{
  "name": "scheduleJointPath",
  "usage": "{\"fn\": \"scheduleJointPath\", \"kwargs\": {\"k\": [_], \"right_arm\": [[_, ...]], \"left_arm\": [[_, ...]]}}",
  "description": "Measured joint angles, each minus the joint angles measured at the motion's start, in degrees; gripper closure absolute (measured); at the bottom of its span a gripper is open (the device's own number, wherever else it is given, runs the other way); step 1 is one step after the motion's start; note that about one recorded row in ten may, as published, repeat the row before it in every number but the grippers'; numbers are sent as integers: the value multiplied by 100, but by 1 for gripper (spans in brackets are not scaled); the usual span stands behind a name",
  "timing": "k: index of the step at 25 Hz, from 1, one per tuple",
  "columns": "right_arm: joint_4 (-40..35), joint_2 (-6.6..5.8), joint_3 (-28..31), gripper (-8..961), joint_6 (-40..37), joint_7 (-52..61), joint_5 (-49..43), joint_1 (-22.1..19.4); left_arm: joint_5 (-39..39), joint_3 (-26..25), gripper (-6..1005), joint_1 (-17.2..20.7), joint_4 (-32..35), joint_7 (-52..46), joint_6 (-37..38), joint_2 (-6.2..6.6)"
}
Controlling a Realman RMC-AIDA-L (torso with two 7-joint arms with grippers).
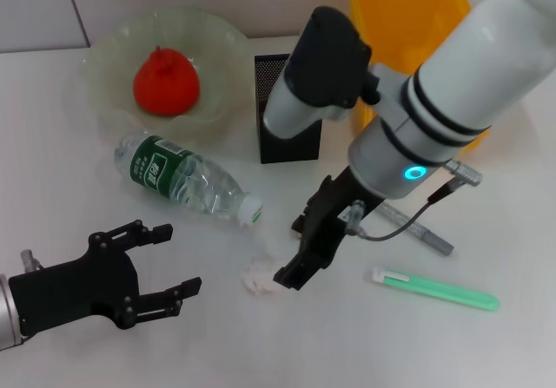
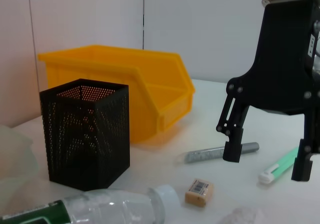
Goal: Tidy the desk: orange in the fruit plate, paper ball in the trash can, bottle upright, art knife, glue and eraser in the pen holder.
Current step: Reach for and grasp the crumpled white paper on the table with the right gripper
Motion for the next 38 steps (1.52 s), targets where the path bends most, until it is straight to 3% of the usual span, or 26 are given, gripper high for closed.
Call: {"fn": "scheduleJointPath", "kwargs": {"k": [14,28,33,38], "right_arm": [[628,0,-869,183,1121,477,92,144],[795,1,-1137,191,1300,495,93,289],[829,1,-1174,382,1335,466,95,300],[941,1,-1234,460,1349,441,180,359]], "left_arm": [[58,1,192,13,-12,15,-30,7],[58,1,199,-32,-36,19,-29,-23],[58,1,202,-30,-36,19,-30,-23],[58,1,204,-28,-26,19,-29,-38]]}}
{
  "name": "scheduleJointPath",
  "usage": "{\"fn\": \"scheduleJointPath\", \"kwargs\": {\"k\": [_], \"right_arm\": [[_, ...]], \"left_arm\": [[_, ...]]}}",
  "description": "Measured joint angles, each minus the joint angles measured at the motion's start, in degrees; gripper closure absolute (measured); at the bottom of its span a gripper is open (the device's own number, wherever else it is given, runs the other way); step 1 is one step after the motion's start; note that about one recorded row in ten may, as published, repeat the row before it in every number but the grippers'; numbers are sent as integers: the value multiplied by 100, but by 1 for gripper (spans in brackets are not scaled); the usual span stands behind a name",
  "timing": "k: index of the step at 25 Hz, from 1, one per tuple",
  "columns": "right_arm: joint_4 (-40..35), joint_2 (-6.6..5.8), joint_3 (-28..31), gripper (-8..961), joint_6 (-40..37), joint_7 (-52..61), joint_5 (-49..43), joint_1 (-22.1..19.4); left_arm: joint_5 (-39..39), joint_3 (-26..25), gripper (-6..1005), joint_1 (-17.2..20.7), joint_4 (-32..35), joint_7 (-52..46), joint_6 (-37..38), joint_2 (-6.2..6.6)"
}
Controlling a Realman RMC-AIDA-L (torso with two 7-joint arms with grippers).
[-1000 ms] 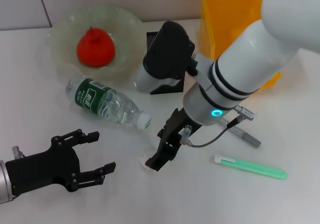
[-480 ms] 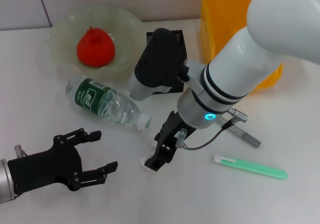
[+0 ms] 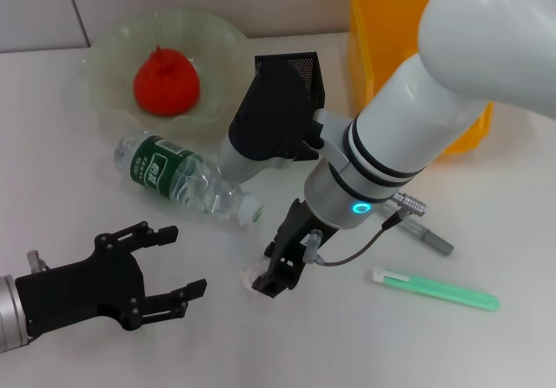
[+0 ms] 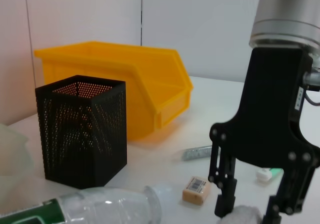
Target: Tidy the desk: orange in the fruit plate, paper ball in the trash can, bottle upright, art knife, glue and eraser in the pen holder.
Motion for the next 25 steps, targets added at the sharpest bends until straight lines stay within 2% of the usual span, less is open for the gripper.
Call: {"fn": "scheduleJointPath", "kwargs": {"k": [6,14,18,20,21,22,25], "right_arm": [[28,0,-47,499,26,-38,45,12],[-137,-20,155,615,-61,-98,45,-151],[-422,-33,932,663,-310,-183,113,-395],[-626,-42,1427,675,-533,-267,225,-505],[-840,-47,1897,680,-753,-321,293,-604],[-840,-47,1897,680,-753,-321,293,-604],[-1207,-62,2762,681,-992,-363,218,-743]], "left_arm": [[0,0,207,-3,34,0,0,-32],[-20,-45,211,-1,13,0,7,-43],[-38,-104,213,41,-5,-2,34,-51],[-41,-153,214,58,-7,-4,87,-60],[-43,-185,214,62,-9,-5,137,-66],[-45,-218,215,67,-11,-5,196,-76],[-52,-299,216,73,-51,-2,399,-101]]}}
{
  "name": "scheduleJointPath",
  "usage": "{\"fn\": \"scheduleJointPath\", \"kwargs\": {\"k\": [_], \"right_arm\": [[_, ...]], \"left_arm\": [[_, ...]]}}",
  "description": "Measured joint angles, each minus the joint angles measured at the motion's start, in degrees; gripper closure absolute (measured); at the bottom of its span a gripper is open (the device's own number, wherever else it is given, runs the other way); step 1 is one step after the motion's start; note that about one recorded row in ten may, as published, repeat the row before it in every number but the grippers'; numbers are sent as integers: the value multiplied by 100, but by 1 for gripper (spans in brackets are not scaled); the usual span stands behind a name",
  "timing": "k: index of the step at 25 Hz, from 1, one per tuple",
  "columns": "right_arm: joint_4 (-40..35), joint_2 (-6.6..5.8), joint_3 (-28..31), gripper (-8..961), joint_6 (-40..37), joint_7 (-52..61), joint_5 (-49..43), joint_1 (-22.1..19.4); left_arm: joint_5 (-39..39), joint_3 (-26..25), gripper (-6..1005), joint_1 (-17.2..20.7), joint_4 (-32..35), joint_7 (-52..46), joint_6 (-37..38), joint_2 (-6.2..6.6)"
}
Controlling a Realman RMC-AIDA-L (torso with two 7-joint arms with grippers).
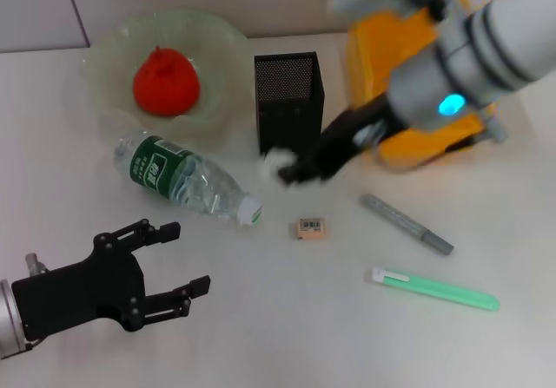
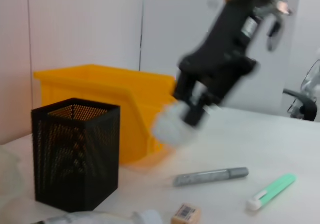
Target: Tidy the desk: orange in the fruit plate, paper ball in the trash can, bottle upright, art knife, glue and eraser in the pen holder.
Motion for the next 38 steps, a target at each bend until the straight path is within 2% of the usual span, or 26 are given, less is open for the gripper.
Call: {"fn": "scheduleJointPath", "kwargs": {"k": [8,12,16,23,28,30,38], "right_arm": [[-399,-33,2024,682,60,-529,-761,-158],[-461,-55,2519,683,329,-695,-955,-269],[-311,-56,2572,683,675,-752,-1263,-310],[456,-47,2494,684,1262,-954,-1415,-6],[475,-18,2502,684,1409,-987,-1420,45],[477,-16,2494,636,1418,-986,-1421,48],[400,-6,2473,331,1397,-957,-1189,-26]], "left_arm": [[-168,-37,220,3,-128,69,361,-27],[-361,-44,222,-19,-274,162,558,-7],[-376,-41,224,-42,-354,167,573,-25],[-379,-43,227,-86,-491,168,629,-21],[-380,-44,230,-93,-491,168,680,-11],[-380,-44,231,-93,-491,168,685,-9],[-380,-44,235,-94,-488,165,691,-6]]}}
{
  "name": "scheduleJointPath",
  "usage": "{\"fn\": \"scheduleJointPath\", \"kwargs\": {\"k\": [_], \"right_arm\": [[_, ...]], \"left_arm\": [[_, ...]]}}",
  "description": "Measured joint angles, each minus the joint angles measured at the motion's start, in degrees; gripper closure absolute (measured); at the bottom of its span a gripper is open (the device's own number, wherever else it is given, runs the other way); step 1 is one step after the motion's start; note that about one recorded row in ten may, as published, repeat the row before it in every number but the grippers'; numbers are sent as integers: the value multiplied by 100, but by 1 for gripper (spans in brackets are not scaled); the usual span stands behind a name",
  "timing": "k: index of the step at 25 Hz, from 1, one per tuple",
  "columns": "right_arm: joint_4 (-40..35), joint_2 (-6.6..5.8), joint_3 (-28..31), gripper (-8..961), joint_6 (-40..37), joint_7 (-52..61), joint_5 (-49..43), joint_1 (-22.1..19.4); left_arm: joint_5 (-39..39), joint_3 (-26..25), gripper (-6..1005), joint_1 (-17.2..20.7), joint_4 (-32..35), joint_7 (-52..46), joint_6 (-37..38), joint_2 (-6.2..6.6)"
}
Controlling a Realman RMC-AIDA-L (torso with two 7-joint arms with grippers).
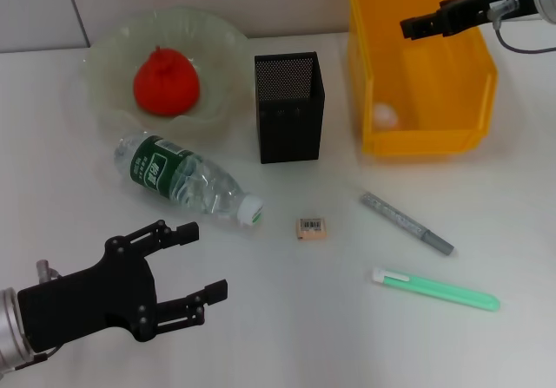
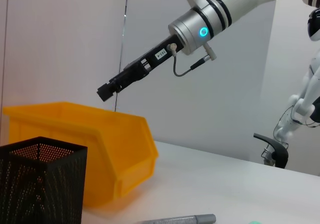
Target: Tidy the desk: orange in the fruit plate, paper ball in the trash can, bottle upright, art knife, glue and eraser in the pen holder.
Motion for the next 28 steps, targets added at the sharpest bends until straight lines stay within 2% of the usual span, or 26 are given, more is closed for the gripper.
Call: {"fn": "scheduleJointPath", "kwargs": {"k": [3,5,7,12,15,17,20,24,28], "right_arm": [[-233,0,-10,219,-79,-235,734,-260],[-430,2,-14,203,-183,-562,1443,-530],[-579,0,-2,187,-459,-1094,2555,-938],[-430,-5,56,148,-1611,-2941,4291,-1868],[-116,21,5,141,-2178,-3999,4446,-2365],[361,23,20,141,-2441,-4504,4476,-2583],[1251,4,244,142,-2903,-5265,4545,-2718],[2391,-32,883,143,-3442,-6561,4459,-2852],[3097,-67,1286,143,-3716,-7431,4427,-2996]], "left_arm": [[0,-4,236,0,28,4,26,1],[0,-20,237,0,43,4,50,1],[-7,-70,238,0,54,4,92,1],[-13,-139,240,-3,103,4,148,23],[-5,-163,242,-31,234,-8,127,43],[28,-176,243,-79,370,-50,106,64],[173,-178,244,-232,522,-152,45,99],[709,-175,246,-564,1014,-587,-34,115],[1621,-85,248,-871,1873,-925,-132,16]]}}
